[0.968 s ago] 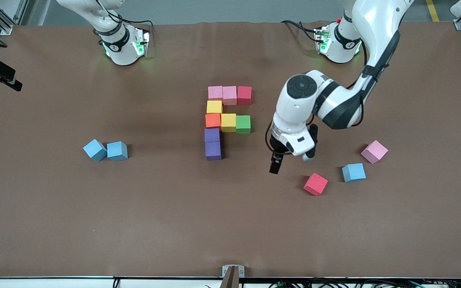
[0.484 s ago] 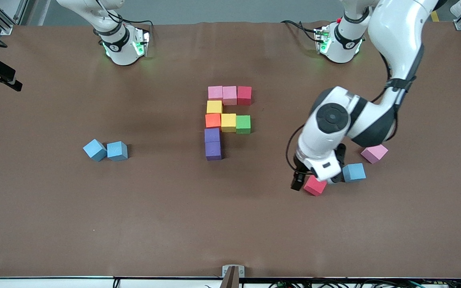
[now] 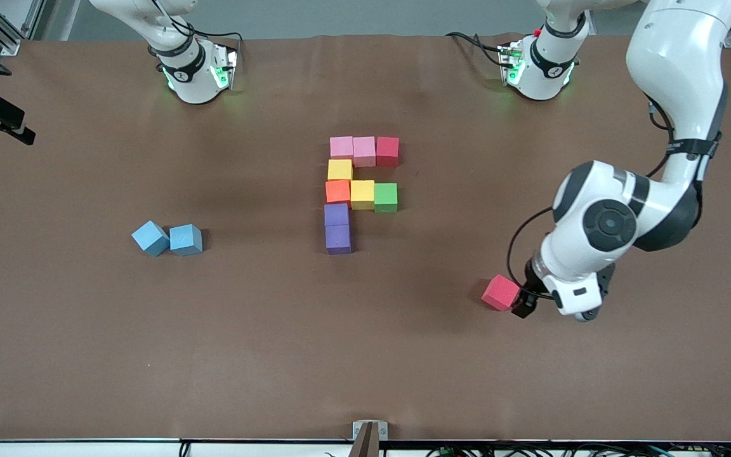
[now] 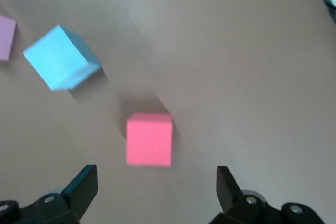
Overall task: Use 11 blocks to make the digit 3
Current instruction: 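Lower the left gripper onto the red cube and grasp it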
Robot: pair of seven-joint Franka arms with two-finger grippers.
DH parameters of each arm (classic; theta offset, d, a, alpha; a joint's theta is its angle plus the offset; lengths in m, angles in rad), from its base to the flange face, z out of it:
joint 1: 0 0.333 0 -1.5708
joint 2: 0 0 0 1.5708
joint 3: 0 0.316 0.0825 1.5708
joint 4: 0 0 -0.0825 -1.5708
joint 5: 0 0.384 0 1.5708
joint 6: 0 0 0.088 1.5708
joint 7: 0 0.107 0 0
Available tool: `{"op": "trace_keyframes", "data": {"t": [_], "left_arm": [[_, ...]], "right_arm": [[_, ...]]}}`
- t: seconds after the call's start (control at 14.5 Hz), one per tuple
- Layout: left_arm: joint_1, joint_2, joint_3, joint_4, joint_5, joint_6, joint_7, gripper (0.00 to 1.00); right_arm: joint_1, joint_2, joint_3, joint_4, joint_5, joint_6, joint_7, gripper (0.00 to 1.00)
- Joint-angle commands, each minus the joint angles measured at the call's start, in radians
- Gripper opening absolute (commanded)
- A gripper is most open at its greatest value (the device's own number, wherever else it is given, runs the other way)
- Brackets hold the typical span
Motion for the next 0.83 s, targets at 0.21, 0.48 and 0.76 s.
{"op": "trace_keyframes", "data": {"t": [0.21, 0.48, 0.76], "left_arm": [[0.029, 0.079, -0.007, 0.015, -0.047, 0.001, 0.092, 1.0], [0.021, 0.135, -0.005, 0.031, -0.047, 0.047, 0.087, 0.99], [0.001, 0.201, 0.004, 0.028, -0.043, 0.119, 0.079, 0.99]], "right_arm": [[-0.016, 0.008, 0.012, 0.017, -0.011, -0.006, -0.012, 1.0], [-0.016, 0.008, 0.012, 0.017, -0.011, -0.006, -0.012, 1.0], [-0.016, 0.008, 0.012, 0.017, -0.011, -0.006, -0.012, 1.0]]}}
